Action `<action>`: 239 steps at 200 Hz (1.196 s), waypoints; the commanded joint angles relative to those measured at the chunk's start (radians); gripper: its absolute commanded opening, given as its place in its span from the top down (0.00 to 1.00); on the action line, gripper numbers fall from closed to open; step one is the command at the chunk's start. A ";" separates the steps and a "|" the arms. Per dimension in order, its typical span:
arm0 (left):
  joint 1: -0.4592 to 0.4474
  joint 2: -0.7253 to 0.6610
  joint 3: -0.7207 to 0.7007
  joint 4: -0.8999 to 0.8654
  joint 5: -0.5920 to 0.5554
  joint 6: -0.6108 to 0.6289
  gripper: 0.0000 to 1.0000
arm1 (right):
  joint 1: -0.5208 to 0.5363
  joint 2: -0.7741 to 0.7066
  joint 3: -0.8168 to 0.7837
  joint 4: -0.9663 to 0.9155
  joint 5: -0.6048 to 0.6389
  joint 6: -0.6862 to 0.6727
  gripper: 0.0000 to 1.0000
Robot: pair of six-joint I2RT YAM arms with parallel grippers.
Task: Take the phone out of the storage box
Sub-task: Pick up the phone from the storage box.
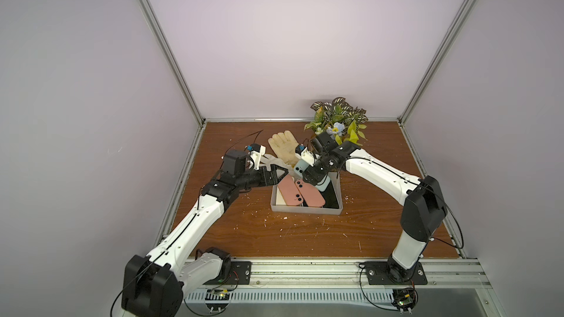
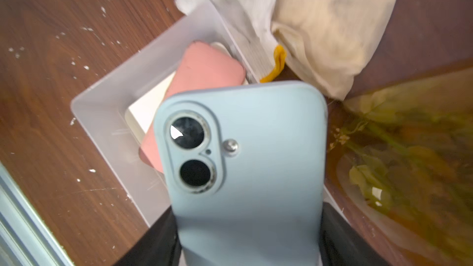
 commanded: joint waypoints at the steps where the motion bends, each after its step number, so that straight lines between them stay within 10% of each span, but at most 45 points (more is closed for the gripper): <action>1: 0.008 0.042 0.016 0.075 0.190 -0.057 0.01 | 0.026 -0.041 0.099 -0.066 -0.002 -0.050 0.46; 127: 0.026 0.114 0.050 0.130 0.173 -0.080 0.14 | 0.114 -0.135 0.141 -0.118 -0.101 -0.059 0.46; 239: 0.026 0.158 0.014 0.311 0.321 -0.221 0.89 | 0.150 -0.101 0.134 -0.116 -0.038 -0.055 0.44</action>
